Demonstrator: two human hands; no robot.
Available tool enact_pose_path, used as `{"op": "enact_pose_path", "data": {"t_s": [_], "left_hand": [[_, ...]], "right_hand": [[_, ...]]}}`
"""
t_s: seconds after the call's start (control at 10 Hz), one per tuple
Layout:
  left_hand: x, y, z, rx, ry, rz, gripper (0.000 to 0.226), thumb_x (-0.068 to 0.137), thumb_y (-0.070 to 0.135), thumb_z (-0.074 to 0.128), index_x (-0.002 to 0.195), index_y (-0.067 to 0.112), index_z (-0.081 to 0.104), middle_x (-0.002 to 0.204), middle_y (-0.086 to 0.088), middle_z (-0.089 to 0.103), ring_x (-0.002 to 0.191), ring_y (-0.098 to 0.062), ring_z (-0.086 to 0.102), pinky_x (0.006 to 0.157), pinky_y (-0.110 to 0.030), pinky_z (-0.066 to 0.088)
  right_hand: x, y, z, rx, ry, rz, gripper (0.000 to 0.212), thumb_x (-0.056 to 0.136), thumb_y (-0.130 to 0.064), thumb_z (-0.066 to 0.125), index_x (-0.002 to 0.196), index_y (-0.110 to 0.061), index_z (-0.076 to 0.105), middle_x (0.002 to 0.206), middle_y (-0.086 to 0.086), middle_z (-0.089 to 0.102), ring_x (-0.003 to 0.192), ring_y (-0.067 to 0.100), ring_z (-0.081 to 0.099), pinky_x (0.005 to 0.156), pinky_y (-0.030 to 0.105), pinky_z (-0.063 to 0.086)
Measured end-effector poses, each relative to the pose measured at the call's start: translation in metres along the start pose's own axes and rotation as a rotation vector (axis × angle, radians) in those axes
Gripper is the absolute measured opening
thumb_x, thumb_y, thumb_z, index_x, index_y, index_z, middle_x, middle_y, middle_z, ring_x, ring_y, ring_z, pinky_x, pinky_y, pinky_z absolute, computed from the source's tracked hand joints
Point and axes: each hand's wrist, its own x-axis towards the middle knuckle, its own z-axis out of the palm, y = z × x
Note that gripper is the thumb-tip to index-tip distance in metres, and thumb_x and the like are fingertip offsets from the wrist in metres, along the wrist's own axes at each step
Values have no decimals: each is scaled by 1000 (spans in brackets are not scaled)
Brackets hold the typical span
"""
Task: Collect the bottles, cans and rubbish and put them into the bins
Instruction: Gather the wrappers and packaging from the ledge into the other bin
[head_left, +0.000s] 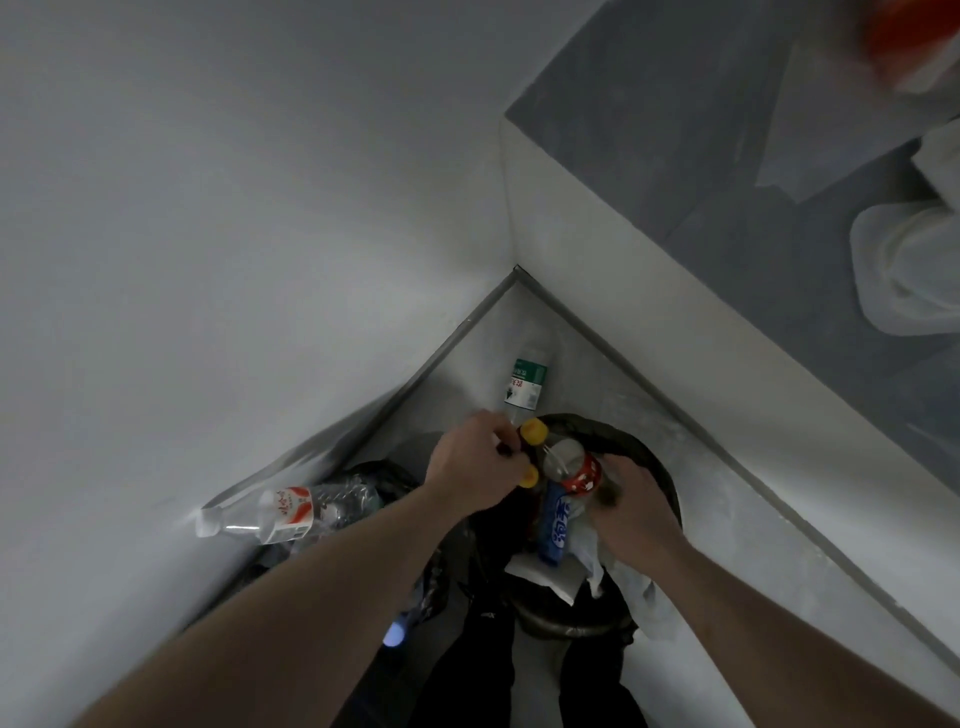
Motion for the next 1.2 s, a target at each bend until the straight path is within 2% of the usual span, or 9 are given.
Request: {"op": "enact_pose_path", "data": {"t_s": [0.2,0.4,0.6,0.7,0.8,0.9,1.0,1.1,1.2], "left_hand": [[49,-12,-18,-160,148,-193,13,88,28,55,77,23,58,73,5,64,69,-15,61,56,-25,38],[125,-22,32,-243,-169,-362,31,99,28,52,122,12,64,111,-9,64,99,-27,59,83,-31,48],[177,-47,98,-266,-371,-404,32,94,29,59,121,12,59,132,-19,59,109,-28,58,91,-31,52],[182,-54,122,-357,-431,-381,31,100,16,57,125,-2,60,130,-18,60,117,-33,60,98,-39,50],[173,-53,138,-488,-442,-398,27,106,3,42,81,5,53,84,-12,63,68,-13,66,61,-22,51],[177,-71,152,-528,-372,-408,22,104,6,49,83,7,57,93,-12,62,85,-25,60,66,-27,49],[194,-108,168,-636,-274,-498,77,72,32,85,131,-7,53,133,-25,58,122,-41,56,105,-43,47],[160,-80,140,-607,-280,-402,5,91,14,67,93,10,67,112,-12,63,107,-29,60,104,-45,50],[134,-76,123,-534,-159,-316,1,81,16,74,81,15,73,115,-16,68,95,-26,67,89,-37,57]], "right_hand": [[-16,-9,-24,-1,263,-90,44,88,-10,64,122,-36,55,121,-16,49,104,9,56,81,28,49],[21,21,-34,-159,297,-83,51,89,-25,71,136,-31,51,135,-7,52,119,18,52,98,40,49],[46,64,-39,-173,290,-27,7,91,-30,61,96,-35,61,79,-13,64,66,8,60,55,29,47],[46,85,-50,-94,400,38,7,89,-26,63,85,-32,60,65,-9,62,55,9,59,47,31,48],[41,97,-59,-31,446,85,11,88,-23,62,80,-29,57,61,-6,62,54,14,60,46,32,47],[38,102,-60,22,468,124,13,89,-19,62,83,-30,57,65,-6,63,57,16,61,48,32,46],[37,101,-59,22,463,147,13,90,-20,61,83,-28,54,68,-4,63,58,18,61,48,32,46],[36,96,-57,34,435,171,11,89,-26,61,89,-28,51,77,-2,64,65,19,62,52,32,47],[26,86,-56,26,430,193,28,87,-34,63,112,-27,52,104,0,61,85,22,63,69,42,56]]}}
